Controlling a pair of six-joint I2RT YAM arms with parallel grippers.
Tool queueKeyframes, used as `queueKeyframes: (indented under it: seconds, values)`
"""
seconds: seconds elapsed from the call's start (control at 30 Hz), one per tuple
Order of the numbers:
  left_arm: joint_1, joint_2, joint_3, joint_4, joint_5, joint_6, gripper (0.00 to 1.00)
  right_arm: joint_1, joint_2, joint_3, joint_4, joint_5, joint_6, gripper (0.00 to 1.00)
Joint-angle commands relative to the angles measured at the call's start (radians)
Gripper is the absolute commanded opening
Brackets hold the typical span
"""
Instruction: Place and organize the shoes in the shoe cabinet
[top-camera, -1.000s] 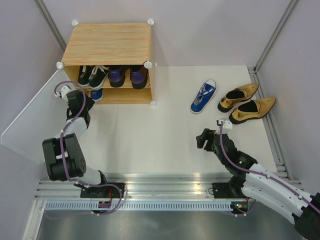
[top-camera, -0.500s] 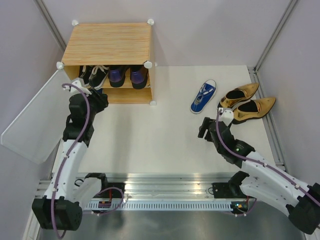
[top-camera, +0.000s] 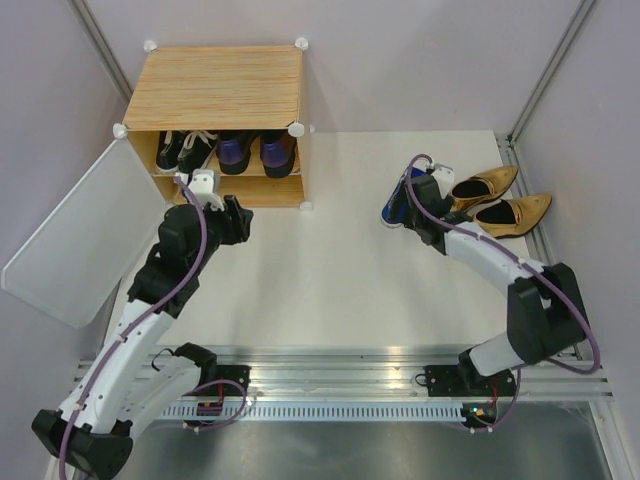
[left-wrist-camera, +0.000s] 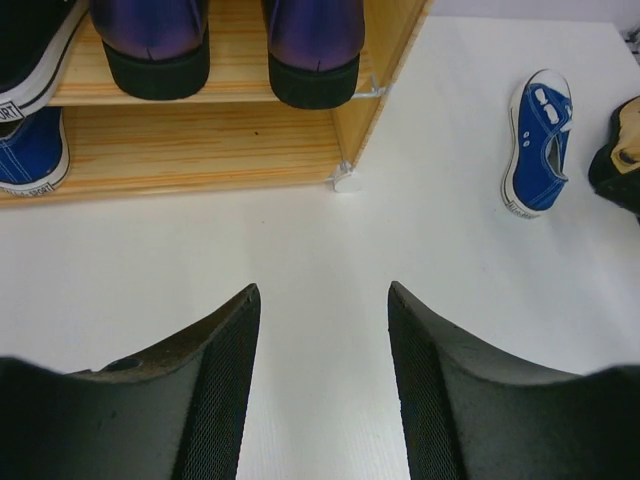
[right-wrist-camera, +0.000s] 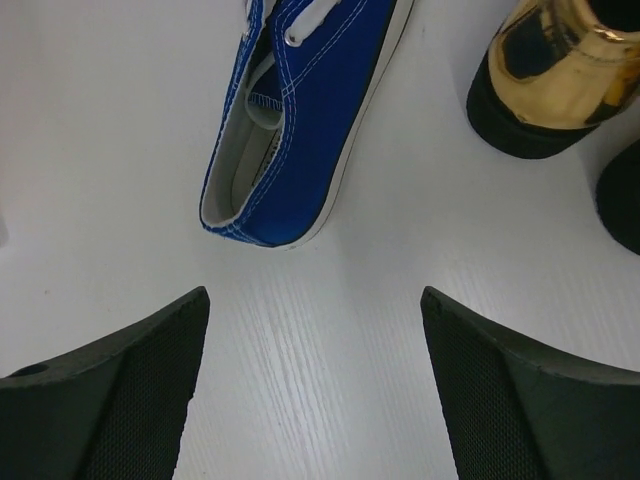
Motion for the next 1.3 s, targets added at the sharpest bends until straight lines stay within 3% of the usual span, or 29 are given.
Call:
queueKeyframes:
  seconds: [0.0, 0.17, 0.37, 0.43, 0.57, 0.6, 0.67, 0.93, 1.27]
  values:
    - [-0.006, -0.042, 0.007, 0.005, 0.001, 0.039, 0.59, -0.009, 0.159, 0.118, 0.047, -0.058, -0.020, 0.90]
    - [-0.021, -0.076, 0.011, 0.005, 0.022, 0.051, 0.60, -0.013, 0.356, 0.262, 0.042, -0.053, -0.043, 0.90]
    - [-0.043, -0.097, 0.010, 0.005, 0.027, 0.055, 0.61, -0.020, 0.424, 0.322, 0.010, 0.002, -0.046, 0.83]
    - [-0.049, -0.099, 0.011, 0.005, 0.032, 0.053, 0.62, -0.032, 0.434, 0.325, 0.010, 0.019, -0.046, 0.77]
    - [-0.052, -0.108, 0.010, 0.005, 0.034, 0.051, 0.62, -0.044, 0.460, 0.346, -0.007, 0.011, -0.049, 0.32]
    - [-0.054, -0.108, 0.010, 0.006, 0.031, 0.051, 0.62, -0.044, 0.460, 0.343, -0.010, 0.005, -0.055, 0.16]
    - [-0.054, -0.111, 0.010, 0.005, 0.032, 0.051, 0.62, -0.044, 0.441, 0.334, -0.011, -0.038, -0.061, 0.01]
    - [-0.054, -0.119, 0.011, 0.008, 0.035, 0.044, 0.62, 0.051, 0.201, 0.202, -0.019, -0.119, -0.107, 0.01]
    - [-0.054, -0.123, 0.007, 0.006, -0.002, 0.053, 0.63, 0.374, -0.128, -0.029, -0.040, -0.153, -0.008, 0.01]
